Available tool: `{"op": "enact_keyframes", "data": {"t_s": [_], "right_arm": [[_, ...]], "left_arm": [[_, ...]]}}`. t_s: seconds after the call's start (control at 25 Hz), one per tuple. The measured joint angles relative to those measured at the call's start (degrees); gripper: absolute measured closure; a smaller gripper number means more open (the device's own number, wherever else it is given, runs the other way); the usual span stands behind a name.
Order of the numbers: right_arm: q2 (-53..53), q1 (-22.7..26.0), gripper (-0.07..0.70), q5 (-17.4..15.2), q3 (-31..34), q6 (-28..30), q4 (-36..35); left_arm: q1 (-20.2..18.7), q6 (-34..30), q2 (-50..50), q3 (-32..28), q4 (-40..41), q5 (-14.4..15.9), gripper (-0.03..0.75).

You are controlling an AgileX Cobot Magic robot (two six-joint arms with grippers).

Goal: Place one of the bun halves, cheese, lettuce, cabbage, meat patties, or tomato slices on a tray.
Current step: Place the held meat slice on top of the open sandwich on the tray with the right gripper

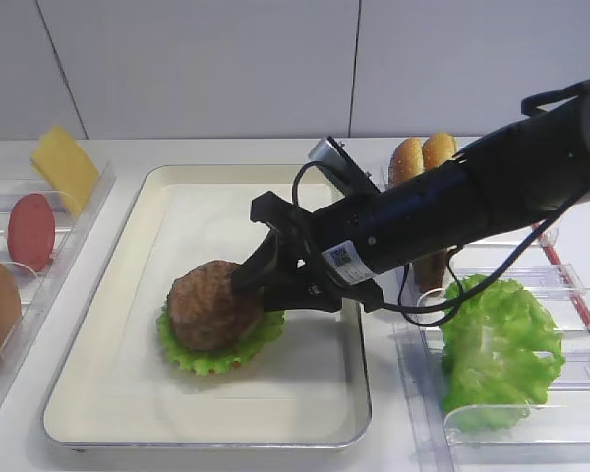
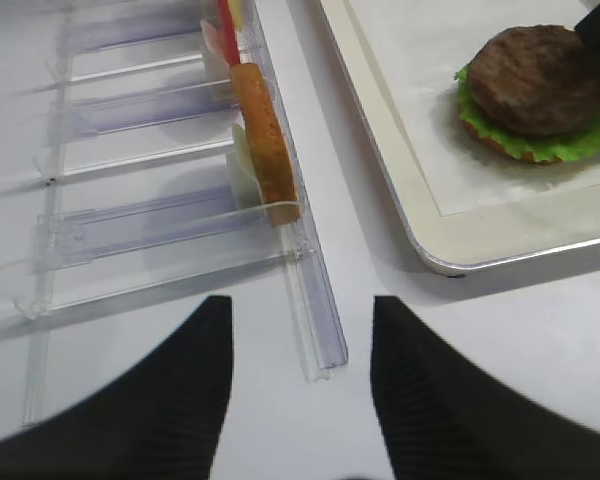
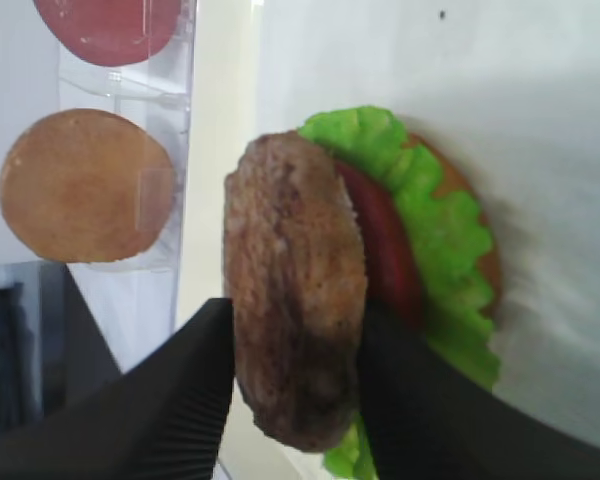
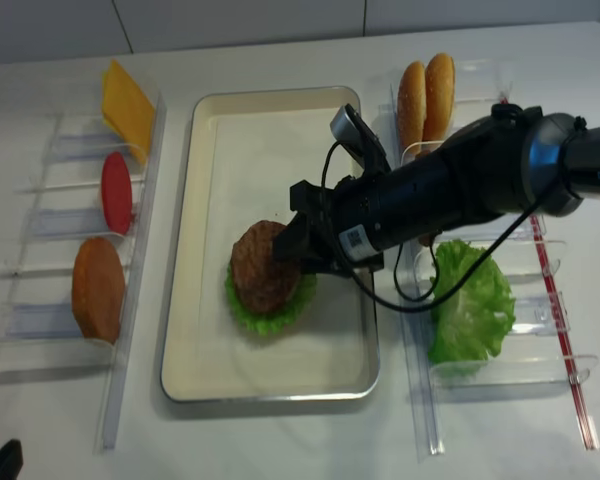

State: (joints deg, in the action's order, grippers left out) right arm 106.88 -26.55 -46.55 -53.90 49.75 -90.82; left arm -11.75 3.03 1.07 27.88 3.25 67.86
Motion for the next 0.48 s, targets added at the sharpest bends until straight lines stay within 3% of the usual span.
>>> {"op": "enact_keyframes", "data": {"t_s": [0.24,0.4,0.48], "right_arm": [[-2.98,0.0,0.301,3.22,-2.75,-8.08,12.07],[-5.06,0.0,0.301,2.6,-6.28,-16.8,23.65],[-6.4,0.0,0.301,0.19,-9.11,-23.48,31.79]], "left_arm": [[0.0,0.0,0.0,0.0,0.0,0.0,0.413],[0.0,0.0,0.0,0.0,0.0,0.0,0.413],[0.0,0.0,0.0,0.0,0.0,0.0,0.413]]}}
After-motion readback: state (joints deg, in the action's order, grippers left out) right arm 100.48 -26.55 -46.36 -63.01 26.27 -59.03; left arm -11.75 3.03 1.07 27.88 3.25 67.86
